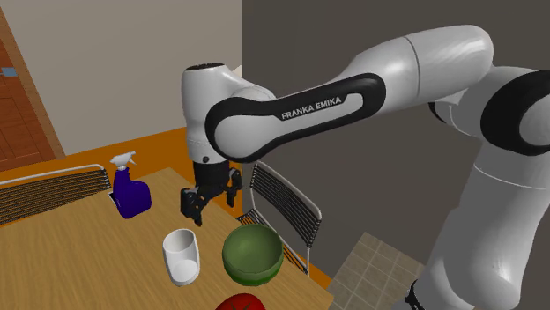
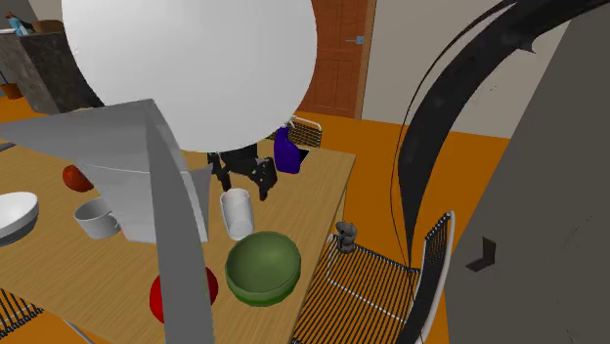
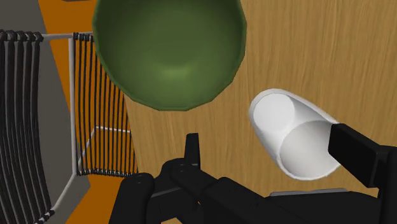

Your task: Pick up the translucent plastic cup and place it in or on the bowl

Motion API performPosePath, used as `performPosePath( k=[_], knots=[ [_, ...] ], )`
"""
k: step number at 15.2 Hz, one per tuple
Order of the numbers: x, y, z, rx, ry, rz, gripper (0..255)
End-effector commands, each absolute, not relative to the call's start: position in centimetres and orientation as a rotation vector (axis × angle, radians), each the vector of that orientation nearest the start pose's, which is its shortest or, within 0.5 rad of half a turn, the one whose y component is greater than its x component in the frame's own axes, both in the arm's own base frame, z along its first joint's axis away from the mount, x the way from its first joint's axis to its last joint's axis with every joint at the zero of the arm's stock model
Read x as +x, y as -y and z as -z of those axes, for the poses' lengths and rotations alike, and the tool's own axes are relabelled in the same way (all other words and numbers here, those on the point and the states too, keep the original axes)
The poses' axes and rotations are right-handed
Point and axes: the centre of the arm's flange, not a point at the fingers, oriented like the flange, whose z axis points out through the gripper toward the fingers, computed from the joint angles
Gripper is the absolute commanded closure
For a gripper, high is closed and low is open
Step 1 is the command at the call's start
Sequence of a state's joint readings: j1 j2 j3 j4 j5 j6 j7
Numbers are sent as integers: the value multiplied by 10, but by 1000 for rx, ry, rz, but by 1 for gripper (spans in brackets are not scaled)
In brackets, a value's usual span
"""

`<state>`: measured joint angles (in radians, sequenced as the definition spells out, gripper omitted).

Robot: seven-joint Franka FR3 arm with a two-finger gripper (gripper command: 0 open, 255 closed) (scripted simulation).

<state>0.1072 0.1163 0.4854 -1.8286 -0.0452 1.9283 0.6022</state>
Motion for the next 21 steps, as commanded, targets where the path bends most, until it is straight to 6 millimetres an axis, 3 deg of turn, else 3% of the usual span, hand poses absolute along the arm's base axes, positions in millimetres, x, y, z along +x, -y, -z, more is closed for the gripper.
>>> performPosePath(
  k=[1,9,17,21],
  knots=[
    [512,-341,-459,-3131,0,-34,0],
    [561,-424,-410,-3121,-14,-110,0],
    [560,-428,-368,-3121,-14,-114,0],
    [560,-428,-368,-3121,-14,-114,0]
  ],
)
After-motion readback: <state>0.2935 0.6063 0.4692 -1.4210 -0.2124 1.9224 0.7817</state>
